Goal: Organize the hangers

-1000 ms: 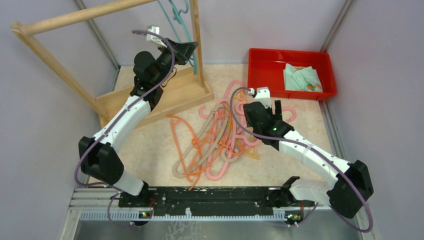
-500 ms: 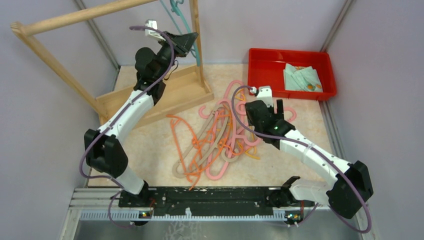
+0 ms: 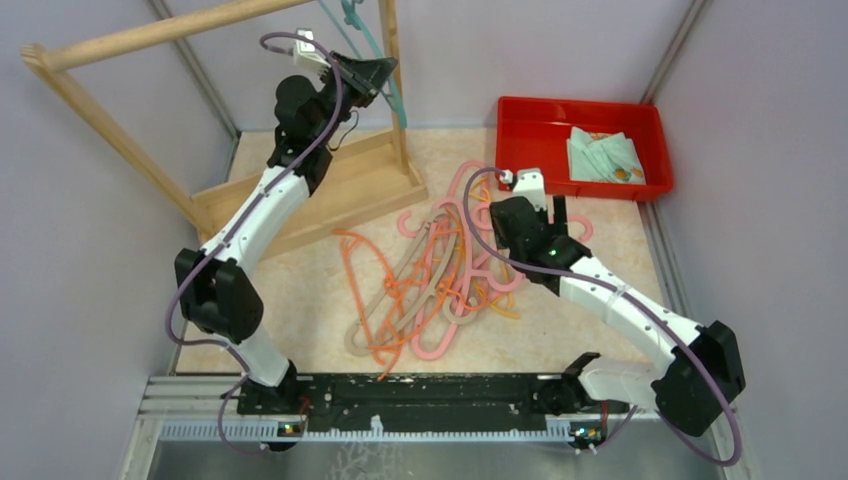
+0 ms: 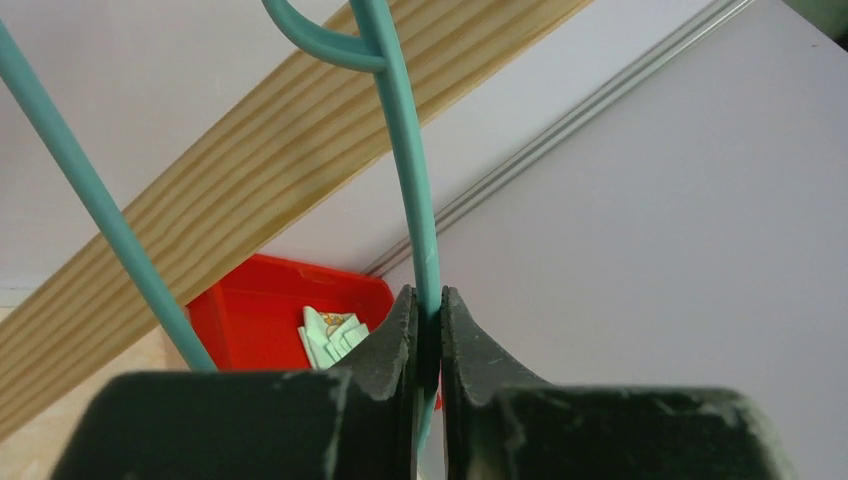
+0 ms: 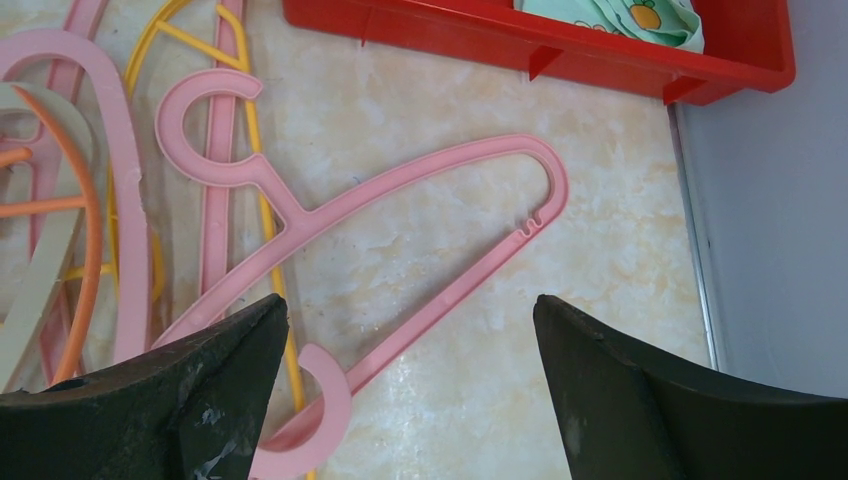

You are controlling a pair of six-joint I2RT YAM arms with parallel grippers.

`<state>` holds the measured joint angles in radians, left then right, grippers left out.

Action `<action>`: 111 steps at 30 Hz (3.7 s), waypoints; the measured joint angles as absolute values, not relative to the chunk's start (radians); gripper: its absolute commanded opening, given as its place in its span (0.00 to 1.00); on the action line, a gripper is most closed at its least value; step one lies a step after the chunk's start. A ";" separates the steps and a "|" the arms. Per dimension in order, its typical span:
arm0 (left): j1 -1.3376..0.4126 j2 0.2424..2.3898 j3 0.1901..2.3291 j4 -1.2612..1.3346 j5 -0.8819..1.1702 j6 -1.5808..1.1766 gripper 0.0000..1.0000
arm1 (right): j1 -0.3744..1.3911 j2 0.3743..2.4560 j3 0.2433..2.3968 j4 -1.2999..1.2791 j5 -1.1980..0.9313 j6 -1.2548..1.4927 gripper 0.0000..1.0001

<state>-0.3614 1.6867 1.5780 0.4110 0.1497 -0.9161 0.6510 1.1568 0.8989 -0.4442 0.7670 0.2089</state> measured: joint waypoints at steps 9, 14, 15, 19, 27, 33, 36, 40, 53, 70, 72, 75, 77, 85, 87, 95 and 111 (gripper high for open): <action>-0.357 1.806 1.714 0.274 0.333 -0.929 0.84 | 0.649 1.163 0.899 -0.452 0.754 0.211 0.99; -0.343 1.775 1.700 0.260 0.381 -0.852 1.00 | 0.649 1.163 0.899 -0.450 0.743 0.212 0.99; -0.339 1.758 1.686 0.253 0.388 -0.837 1.00 | 0.649 1.163 0.899 -0.450 0.740 0.211 0.99; -0.329 1.670 1.591 0.245 0.403 -0.767 1.00 | 0.648 1.163 0.899 -0.448 0.726 0.208 0.99; -0.318 1.421 1.369 0.262 0.422 -0.653 1.00 | 0.645 1.168 0.899 -0.426 0.636 0.205 0.97; -0.318 1.305 1.328 0.253 0.422 -0.583 1.00 | 0.645 1.227 0.915 -0.406 0.574 0.204 0.94; -0.316 1.267 1.328 0.253 0.415 -0.553 1.00 | 0.645 1.251 0.930 -0.396 0.545 0.205 0.94; -0.312 1.236 1.326 0.235 0.397 -0.522 1.00 | 0.645 1.273 0.953 -0.381 0.508 0.205 0.93; -0.311 0.989 1.086 -0.015 0.273 -0.416 1.00 | 0.641 1.475 1.025 -0.354 0.333 0.249 0.72; -0.703 0.999 0.765 -0.208 0.144 -0.342 0.65 | 0.595 1.542 1.113 -0.368 0.354 0.315 0.62; -0.774 1.047 0.765 -0.210 0.132 -0.336 0.60 | 0.566 1.512 1.113 -0.368 0.369 0.315 0.62; -0.844 1.124 0.765 -0.214 0.102 -0.320 0.58 | 0.532 1.480 1.113 -0.368 0.396 0.315 0.63; -0.895 1.164 0.764 -0.223 0.076 -0.308 0.58 | 0.519 1.475 1.113 -0.369 0.409 0.315 0.63; -1.058 1.275 0.757 -0.239 0.001 -0.294 0.59 | 0.488 1.475 1.113 -0.390 0.421 0.315 0.66; -1.079 1.298 0.741 -0.239 -0.013 -0.300 0.60 | 0.476 1.474 1.113 -0.390 0.421 0.316 0.67; -1.102 1.384 0.700 -0.228 -0.072 -0.321 0.62 | 0.468 1.437 1.071 -0.392 0.414 0.336 0.71; -1.105 1.515 0.842 -0.324 -0.149 -0.295 0.00 | 0.467 1.352 1.020 -0.404 0.426 0.343 0.72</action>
